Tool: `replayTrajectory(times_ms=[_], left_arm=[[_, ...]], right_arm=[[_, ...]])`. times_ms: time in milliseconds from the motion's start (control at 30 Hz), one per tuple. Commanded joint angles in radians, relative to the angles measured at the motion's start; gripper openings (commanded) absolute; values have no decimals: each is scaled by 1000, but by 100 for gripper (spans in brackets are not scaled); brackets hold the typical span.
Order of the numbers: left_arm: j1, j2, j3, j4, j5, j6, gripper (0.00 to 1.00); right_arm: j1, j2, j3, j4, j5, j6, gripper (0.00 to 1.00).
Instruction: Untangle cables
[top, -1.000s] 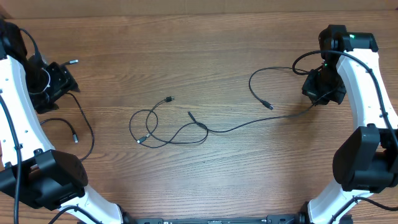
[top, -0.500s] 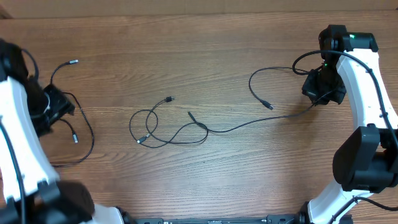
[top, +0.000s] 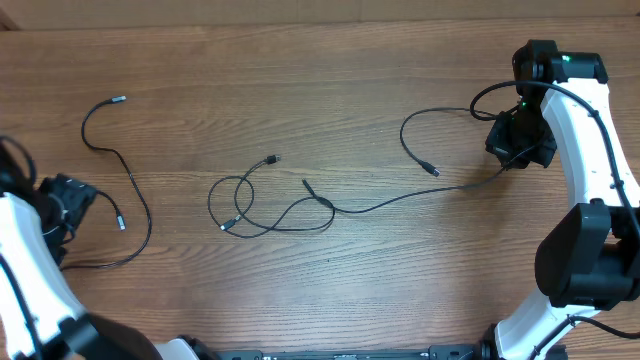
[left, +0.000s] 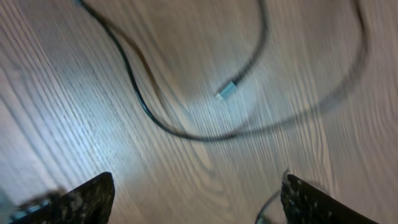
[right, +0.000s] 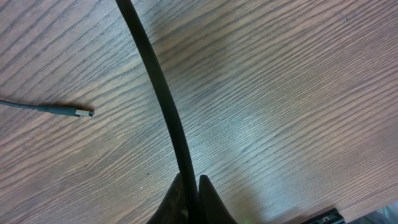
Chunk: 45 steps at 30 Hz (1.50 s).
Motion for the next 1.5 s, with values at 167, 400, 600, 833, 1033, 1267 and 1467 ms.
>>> replayTrajectory(times_ms=[167, 400, 600, 833, 1033, 1267, 1467], left_arm=[[199, 181, -9, 105, 39, -130, 100], [287, 264, -9, 193, 42, -146, 100], [306, 283, -9, 293, 26, -153, 100], [306, 283, -9, 433, -14, -153, 100], [306, 284, -9, 518, -76, -153, 92], [303, 317, -9, 562, -97, -153, 87], [303, 370, -9, 562, -72, -153, 85]], right_arm=[[-3, -4, 1, 2, 0, 1, 4], [-3, -4, 2, -10, 0, 1, 4], [-3, -4, 2, -10, 0, 2, 4], [-3, -4, 2, -10, 0, 2, 4], [-3, -4, 2, -10, -1, 5, 4], [-3, -4, 2, -10, -20, 6, 4], [-3, -4, 2, -10, -23, 6, 4]])
